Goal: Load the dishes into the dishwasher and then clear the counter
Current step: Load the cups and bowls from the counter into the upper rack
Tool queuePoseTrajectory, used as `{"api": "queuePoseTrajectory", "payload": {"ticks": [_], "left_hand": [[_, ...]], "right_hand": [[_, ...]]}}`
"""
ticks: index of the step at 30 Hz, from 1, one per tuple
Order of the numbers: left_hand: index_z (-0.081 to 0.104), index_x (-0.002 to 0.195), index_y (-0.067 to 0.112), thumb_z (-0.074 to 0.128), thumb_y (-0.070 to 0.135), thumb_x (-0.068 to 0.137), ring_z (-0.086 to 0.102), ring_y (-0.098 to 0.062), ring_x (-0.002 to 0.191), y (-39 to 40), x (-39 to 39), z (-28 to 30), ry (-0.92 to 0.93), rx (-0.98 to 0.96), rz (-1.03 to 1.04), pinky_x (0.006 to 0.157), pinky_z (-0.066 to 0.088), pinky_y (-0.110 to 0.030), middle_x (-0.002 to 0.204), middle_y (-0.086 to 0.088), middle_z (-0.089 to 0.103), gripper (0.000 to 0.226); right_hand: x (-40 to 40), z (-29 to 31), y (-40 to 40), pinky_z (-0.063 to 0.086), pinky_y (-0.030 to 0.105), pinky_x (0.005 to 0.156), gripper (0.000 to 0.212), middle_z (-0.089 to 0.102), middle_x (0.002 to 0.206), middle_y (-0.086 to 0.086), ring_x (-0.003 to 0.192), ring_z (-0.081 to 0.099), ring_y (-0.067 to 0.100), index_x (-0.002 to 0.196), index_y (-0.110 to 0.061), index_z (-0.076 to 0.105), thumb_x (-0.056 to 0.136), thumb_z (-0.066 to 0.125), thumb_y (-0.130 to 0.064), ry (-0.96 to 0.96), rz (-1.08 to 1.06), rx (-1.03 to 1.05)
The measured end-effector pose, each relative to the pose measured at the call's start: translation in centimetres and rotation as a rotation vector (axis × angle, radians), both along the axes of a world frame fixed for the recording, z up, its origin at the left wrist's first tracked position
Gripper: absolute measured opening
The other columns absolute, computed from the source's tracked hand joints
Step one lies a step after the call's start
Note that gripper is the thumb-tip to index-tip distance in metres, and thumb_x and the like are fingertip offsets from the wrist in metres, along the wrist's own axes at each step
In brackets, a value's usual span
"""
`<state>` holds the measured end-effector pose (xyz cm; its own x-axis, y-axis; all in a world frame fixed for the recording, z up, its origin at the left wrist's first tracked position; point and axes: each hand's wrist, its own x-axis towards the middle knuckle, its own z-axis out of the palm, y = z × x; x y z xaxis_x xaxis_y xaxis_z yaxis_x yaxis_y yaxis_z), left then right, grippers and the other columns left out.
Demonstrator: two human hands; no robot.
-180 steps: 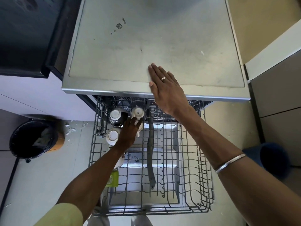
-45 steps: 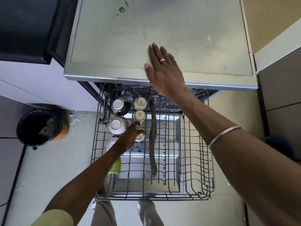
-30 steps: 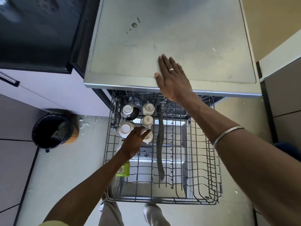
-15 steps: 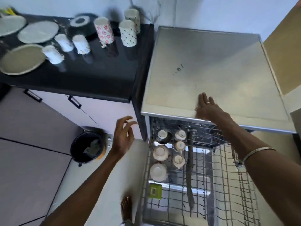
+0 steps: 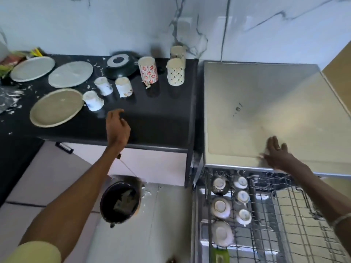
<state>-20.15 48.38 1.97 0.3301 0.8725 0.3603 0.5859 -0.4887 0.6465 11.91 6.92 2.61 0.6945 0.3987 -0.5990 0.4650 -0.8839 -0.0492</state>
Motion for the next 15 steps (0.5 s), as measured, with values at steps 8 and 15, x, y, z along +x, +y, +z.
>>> {"api": "queuePoseTrajectory", "payload": {"ticks": [8,15], "left_hand": [[0.042,0.136,-0.002,0.055,0.014,0.089,0.036,-0.043,0.132,10.3,6.0,2.4,0.143,0.02,0.031,0.112,0.028,-0.043,0.141,-0.028,0.039,0.051],[0.034,0.147,0.004,0.058,0.022,0.093,0.035,-0.041,0.136,14.8,9.8,1.4,0.158,-0.132,-0.035,0.113,0.028,-0.044,0.146,-0.028,0.038,0.061]], "right_hand": [[-0.2,-1.2,1.1,0.013,0.061,0.115,0.084,-0.025,0.161,0.004,0.149,-0.008,0.04,0.153,-0.012,-0.018,0.1,0.032,-0.053,-0.027,-0.007,0.019],[0.2,-2.4,0.7,0.01,0.059,0.116,0.083,-0.025,0.161,0.001,0.149,-0.011,0.039,0.154,-0.015,-0.018,0.1,0.033,-0.053,-0.029,-0.077,0.033]]}}
